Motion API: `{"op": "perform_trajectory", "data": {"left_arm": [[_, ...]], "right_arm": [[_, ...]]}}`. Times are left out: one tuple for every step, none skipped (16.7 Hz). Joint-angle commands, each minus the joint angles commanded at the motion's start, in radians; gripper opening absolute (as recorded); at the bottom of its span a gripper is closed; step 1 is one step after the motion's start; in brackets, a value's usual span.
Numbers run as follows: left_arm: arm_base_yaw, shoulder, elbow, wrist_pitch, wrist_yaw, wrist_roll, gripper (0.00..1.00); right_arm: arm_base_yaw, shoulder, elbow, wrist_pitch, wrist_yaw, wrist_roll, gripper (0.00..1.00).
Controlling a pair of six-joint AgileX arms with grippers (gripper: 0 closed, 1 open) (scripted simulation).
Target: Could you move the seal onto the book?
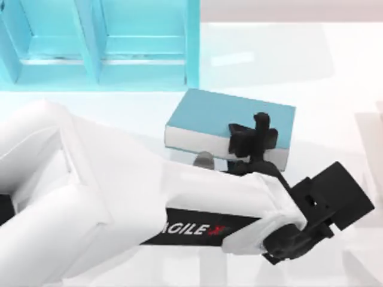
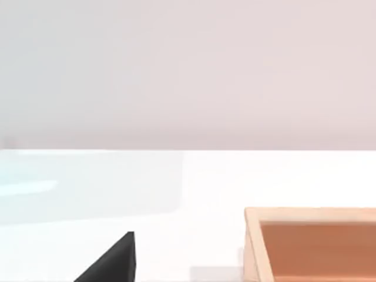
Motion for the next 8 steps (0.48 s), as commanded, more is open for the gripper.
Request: {"op": "perform_trajectory", "data": {"left_arm": [[-0.008, 0.009, 0.010, -0.003, -0.016, -0.029, 0.00], [-0.014, 0.014, 0.017, -0.005, -0.026, -0.049, 0.00], [-0.017, 0.017, 0.021, -0.006, -0.032, -0.060, 0.00], [-0.017, 0.017, 0.021, -0.006, -0.032, -0.060, 0.00], [-0.017, 0.017, 0.021, -0.006, -0.032, -0.060, 0.00], [-0.017, 0.017, 0.021, -0.006, -0.032, -0.060, 0.00], [-0.017, 0.017, 0.021, -0.006, -0.032, -0.060, 0.00], [-0.013, 0.016, 0.014, -0.003, -0.026, -0.057, 0.00]], "right_arm": [[0.000, 0.000, 0.000, 0.000, 0.000, 0.000, 1.00], [0.000, 0.000, 0.000, 0.000, 0.000, 0.000, 1.00], [0.000, 0.000, 0.000, 0.000, 0.000, 0.000, 1.00], [0.000, 0.000, 0.000, 0.000, 0.000, 0.000, 1.00], [0.000, 0.000, 0.000, 0.000, 0.000, 0.000, 1.00], [0.000, 0.000, 0.000, 0.000, 0.000, 0.000, 1.00], [0.000, 0.000, 0.000, 0.000, 0.000, 0.000, 1.00], [0.000, 0.000, 0.000, 0.000, 0.000, 0.000, 1.00]]}}
